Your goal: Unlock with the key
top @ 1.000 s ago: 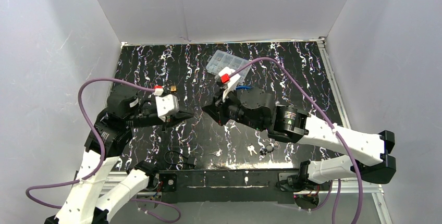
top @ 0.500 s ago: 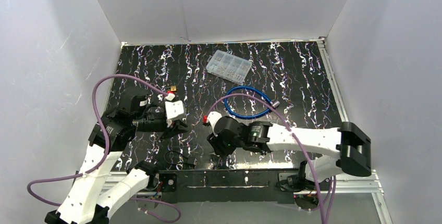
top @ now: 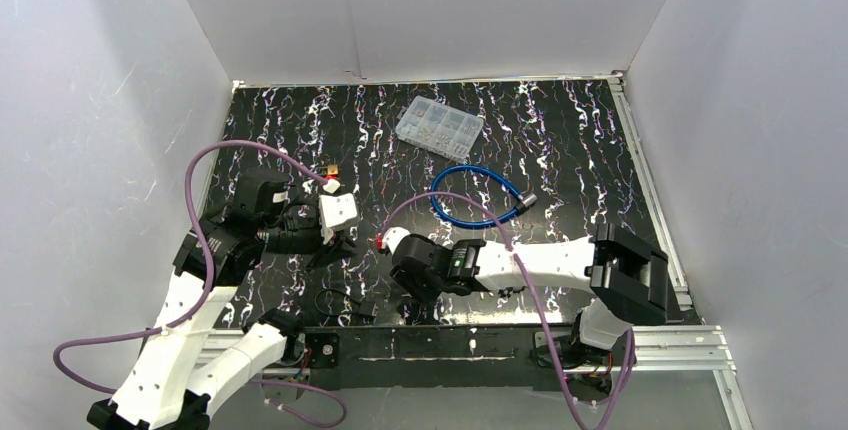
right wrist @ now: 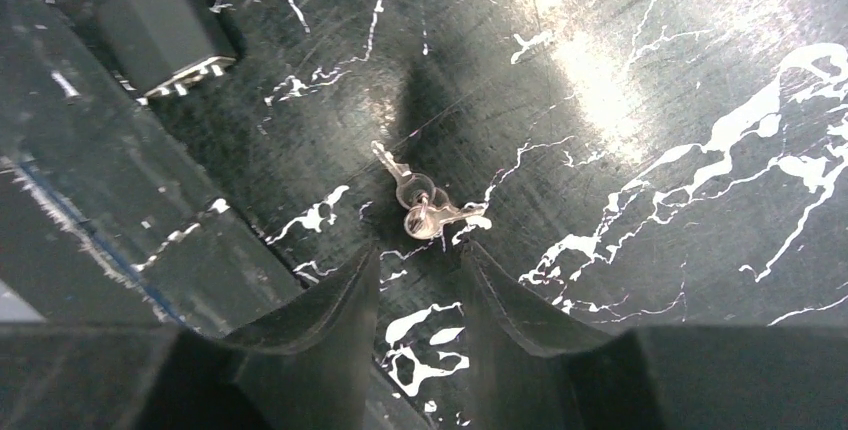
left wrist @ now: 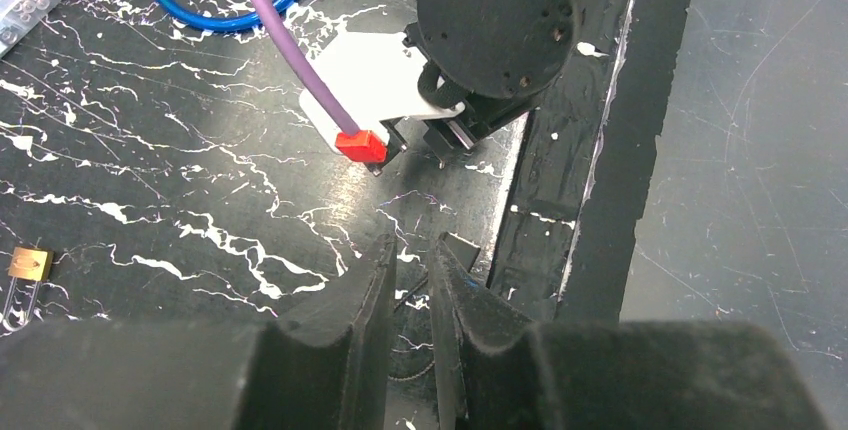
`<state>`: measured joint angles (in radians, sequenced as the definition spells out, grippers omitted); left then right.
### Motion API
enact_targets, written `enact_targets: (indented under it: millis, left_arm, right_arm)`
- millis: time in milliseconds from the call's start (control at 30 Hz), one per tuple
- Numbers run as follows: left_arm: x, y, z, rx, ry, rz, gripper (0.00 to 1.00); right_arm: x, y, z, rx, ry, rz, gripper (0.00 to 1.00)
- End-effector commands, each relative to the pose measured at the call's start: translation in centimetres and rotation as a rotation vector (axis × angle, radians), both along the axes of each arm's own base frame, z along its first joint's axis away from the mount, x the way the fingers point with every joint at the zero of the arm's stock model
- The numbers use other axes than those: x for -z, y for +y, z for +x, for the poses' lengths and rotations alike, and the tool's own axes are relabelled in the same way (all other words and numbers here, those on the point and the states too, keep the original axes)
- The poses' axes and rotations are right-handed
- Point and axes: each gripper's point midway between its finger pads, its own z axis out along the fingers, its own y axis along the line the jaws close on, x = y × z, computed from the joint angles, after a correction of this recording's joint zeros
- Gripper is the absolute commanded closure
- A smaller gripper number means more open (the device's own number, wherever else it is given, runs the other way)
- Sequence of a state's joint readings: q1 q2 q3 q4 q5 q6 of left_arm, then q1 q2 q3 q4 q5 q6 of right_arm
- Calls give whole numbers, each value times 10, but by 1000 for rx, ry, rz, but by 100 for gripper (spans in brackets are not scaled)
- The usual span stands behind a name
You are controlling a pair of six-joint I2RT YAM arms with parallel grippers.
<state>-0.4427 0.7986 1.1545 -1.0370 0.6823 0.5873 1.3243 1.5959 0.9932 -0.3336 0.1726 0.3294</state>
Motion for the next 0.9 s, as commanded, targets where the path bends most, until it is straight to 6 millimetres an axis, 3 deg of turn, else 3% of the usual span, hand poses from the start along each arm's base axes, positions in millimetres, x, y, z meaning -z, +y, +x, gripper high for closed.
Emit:
enact_targets:
  millis: [0, 267, 667, 867]
  left_arm:
    - [-2, 2, -4, 1, 12, 6, 83]
    - [-4, 1, -1, -4, -4, 0, 84]
    - [-7, 1, -1, 6, -14, 5, 86]
    - [-8, 0, 1, 4, -21, 1, 86]
  right_arm:
    - [-6, 18, 9, -1, -44, 28, 59]
    - [-3, 21, 12, 13, -55, 29, 66]
    - [5, 25, 8, 7, -32, 27, 64]
    - [11, 25, 7, 9, -24, 22, 67]
